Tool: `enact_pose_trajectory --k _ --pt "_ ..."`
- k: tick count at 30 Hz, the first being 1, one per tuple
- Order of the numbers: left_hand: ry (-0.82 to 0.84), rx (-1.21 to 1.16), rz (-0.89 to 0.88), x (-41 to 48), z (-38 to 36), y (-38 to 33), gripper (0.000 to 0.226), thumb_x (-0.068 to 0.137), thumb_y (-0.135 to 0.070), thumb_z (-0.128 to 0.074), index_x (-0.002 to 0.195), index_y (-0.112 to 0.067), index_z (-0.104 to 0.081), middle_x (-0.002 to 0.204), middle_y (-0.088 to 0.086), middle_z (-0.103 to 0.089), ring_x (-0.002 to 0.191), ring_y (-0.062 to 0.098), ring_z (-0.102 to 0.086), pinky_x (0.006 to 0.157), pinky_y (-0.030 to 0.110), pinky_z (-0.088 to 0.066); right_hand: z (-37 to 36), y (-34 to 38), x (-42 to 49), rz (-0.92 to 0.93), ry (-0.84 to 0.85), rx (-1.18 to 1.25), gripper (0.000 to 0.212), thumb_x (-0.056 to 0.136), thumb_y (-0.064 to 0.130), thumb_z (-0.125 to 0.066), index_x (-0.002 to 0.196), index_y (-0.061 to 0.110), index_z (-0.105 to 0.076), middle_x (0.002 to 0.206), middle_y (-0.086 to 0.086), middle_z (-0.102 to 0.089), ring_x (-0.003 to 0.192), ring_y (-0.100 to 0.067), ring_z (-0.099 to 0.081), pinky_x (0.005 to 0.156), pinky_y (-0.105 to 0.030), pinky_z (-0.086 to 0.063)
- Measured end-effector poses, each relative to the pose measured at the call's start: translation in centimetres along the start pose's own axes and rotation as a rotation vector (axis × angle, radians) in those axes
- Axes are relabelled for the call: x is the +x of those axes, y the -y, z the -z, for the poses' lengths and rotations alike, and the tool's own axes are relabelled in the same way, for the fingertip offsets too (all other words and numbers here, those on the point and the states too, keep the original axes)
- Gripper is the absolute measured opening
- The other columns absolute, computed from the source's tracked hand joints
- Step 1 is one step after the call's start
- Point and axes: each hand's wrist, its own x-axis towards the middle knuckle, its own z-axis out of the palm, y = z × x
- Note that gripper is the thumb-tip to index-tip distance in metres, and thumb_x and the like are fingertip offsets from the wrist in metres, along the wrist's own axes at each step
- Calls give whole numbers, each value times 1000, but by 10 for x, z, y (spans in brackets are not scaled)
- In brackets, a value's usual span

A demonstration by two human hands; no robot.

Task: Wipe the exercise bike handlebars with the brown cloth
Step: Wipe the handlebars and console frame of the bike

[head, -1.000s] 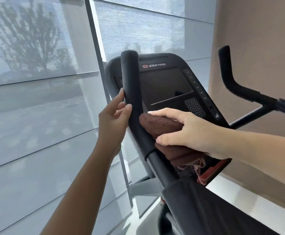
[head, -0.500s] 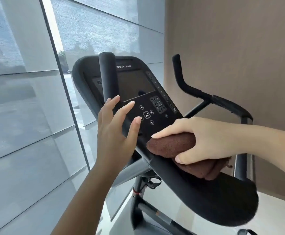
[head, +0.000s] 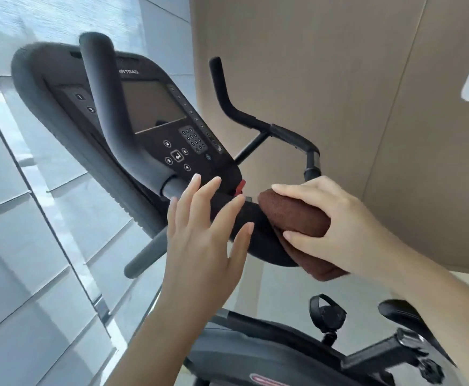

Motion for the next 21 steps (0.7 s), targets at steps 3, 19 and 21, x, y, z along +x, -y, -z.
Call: enact_pose_trajectory --k 3,19,21 --pt "18 -38 -49 -9 -12 -20 35 88 -27 -47 113 -8 -62 129 20 -51 130 39 -34 100 62 -30 -2 2 -35 -32 -110 32 59 72 26 -70 120 53 -48 111 17 -48 101 8 -45 80 2 -32" --pt "10 -342 -225 -33 -86 -231 29 83 -12 -50 108 -6 -64 121 17 -59 121 38 -46 97 56 -34 106 -57 -222 -403 -502 -381 58 69 17 -75 122 34 -57 112 5 -53 90 -16 -59 76 -28 -49" --pt "53 -397 -245 -38 -98 -280 28 82 -11 -54 108 -6 -64 120 17 -60 121 37 -47 97 55 -34 131 -68 -257 -460 -535 -402 58 70 19 -74 123 34 -57 111 4 -53 92 -15 -58 77 -27 -48"
